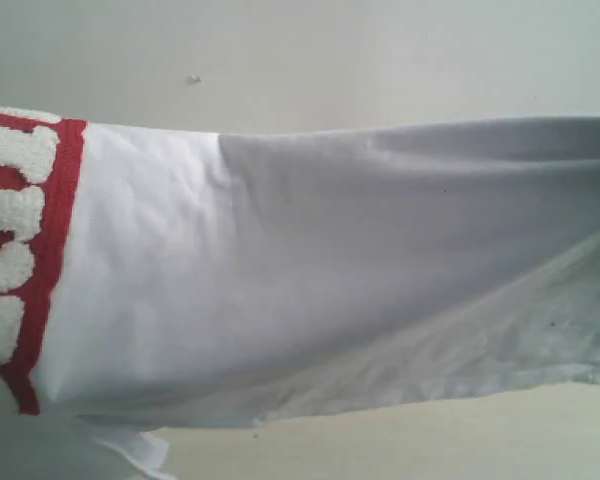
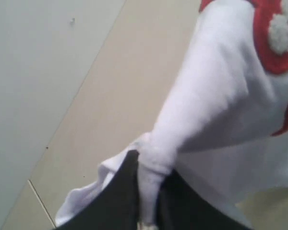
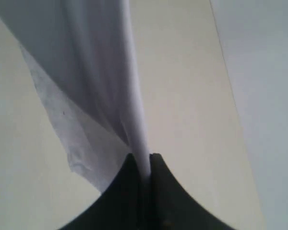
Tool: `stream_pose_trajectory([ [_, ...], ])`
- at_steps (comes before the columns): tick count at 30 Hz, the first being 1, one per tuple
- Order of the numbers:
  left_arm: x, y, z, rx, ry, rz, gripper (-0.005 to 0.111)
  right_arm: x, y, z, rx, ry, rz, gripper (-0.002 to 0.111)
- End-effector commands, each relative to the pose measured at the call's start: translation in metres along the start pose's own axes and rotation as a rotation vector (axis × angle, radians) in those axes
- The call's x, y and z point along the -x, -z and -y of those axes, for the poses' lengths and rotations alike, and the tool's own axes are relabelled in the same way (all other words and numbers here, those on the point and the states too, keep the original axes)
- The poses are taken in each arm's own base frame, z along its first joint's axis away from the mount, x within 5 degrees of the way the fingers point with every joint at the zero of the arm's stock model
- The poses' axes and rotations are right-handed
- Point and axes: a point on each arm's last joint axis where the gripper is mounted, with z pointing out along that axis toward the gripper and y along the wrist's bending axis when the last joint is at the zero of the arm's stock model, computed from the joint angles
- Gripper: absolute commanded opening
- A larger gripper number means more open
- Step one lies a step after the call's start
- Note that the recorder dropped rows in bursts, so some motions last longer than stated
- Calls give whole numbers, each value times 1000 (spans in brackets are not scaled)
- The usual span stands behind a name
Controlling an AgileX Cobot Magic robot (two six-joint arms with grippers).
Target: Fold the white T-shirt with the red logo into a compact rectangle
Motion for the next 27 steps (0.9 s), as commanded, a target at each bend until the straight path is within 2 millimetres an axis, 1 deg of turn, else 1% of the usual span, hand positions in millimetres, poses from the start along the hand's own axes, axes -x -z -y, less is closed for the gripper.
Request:
stream_pose_trajectory([
  [1,-4,19,9,36,56,77,4,7,17,-18,-32,-5,84,0],
  [4,-8,33,16,48,103,131,0,10,26,-26,-41,-29,124,0],
  [6,-11,42,21,55,148,167,0,11,30,-30,-46,-32,142,0],
  [9,-14,54,30,38,165,242,0,14,35,-35,-41,-10,177,0],
  [12,-18,56,37,4,200,274,0,16,37,-38,-25,-26,197,0],
  [14,-24,48,44,-22,204,256,0,15,36,-38,-28,-23,183,0],
  [17,-37,27,53,-40,194,175,0,10,27,-41,-5,-23,150,0],
  [19,-45,15,57,-36,182,116,0,6,16,-46,33,-31,126,0],
  [22,-51,2,60,-50,163,64,0,-1,-5,-54,104,-7,81,0],
  [23,-53,-2,60,-45,152,37,0,-4,-11,-55,123,2,63,0],
  [27,-60,-31,56,-55,87,-122,0,-16,-37,-56,183,29,-66,0],
])
